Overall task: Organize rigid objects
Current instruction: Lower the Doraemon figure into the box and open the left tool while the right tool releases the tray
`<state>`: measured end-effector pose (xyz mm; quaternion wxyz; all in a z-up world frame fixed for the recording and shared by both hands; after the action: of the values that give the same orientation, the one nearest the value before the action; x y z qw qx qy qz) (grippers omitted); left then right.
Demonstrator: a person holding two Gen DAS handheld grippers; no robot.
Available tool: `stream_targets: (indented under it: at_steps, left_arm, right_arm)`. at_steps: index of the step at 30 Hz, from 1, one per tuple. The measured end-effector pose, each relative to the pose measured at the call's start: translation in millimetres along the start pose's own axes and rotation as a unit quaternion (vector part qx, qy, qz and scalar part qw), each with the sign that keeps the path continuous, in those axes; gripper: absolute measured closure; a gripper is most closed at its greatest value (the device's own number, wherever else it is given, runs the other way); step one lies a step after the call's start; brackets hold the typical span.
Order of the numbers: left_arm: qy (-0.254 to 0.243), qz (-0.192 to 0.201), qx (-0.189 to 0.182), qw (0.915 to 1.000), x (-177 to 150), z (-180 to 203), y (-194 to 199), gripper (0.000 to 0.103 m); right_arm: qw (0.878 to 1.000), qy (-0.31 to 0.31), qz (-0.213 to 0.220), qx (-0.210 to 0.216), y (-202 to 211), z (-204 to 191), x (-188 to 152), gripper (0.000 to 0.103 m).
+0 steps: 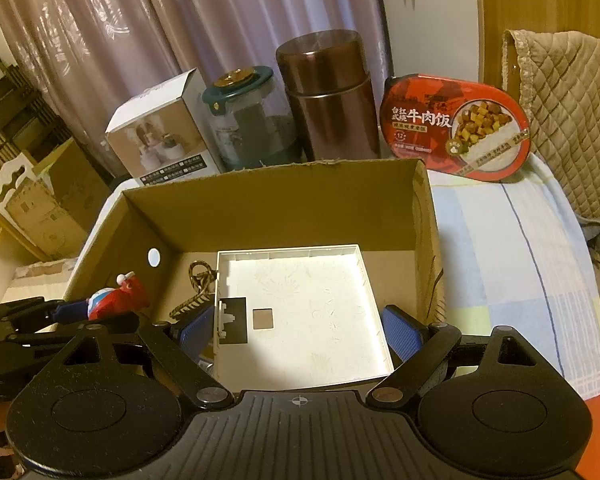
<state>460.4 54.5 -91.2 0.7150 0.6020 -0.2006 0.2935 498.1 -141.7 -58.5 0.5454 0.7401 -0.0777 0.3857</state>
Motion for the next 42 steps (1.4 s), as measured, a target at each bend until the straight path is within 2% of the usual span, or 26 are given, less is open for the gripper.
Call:
stream_targets:
  at_steps: [16, 20, 21, 22, 29, 42]
  left_arm:
    - [0.012, -0.008, -0.008, 0.9999, 0, -1, -10, 0.063]
    - [0.020, 0.003, -0.014, 0.9997, 4, -2, -10, 0.062]
    - [0.022, 0.010, -0.015, 0.9996, 6, -2, -8, 0.057]
    - [0.024, 0.015, -0.015, 0.9995, 7, -3, -6, 0.055]
    - [0.019, 0.030, -0.011, 0.9993, 15, -7, 8, 0.055]
    - [0.010, 0.030, -0.017, 0.9993, 12, -2, 16, 0.055]
  right_arm:
    - [1.000, 0.002, -0.003, 0.005, -7, -8, 1, 0.017]
    - [1.000, 0.002, -0.005, 0.005, -7, -7, -1, 0.017]
    - [1.000, 0.001, -0.006, 0.005, -7, -7, -2, 0.017]
    - [1.000, 0.001, -0.006, 0.005, -7, -7, -2, 0.017]
    - [1.000, -0.004, -0.005, 0.005, -5, -5, -4, 0.017]
    - [1.000, -0.013, -0.003, 0.006, -3, -6, -1, 0.017]
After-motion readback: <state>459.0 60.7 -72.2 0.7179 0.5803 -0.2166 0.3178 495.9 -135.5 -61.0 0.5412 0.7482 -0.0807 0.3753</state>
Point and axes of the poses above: each gripper's, at about its wrist camera, not at the fingertips, and y roughly against the way its jaws point, z to its right, x to its top, the point moved 7 cm from there along -y, roughly the way its jaws point, and after that the axes turned 14 degrees about y, right-handed, at the moved point
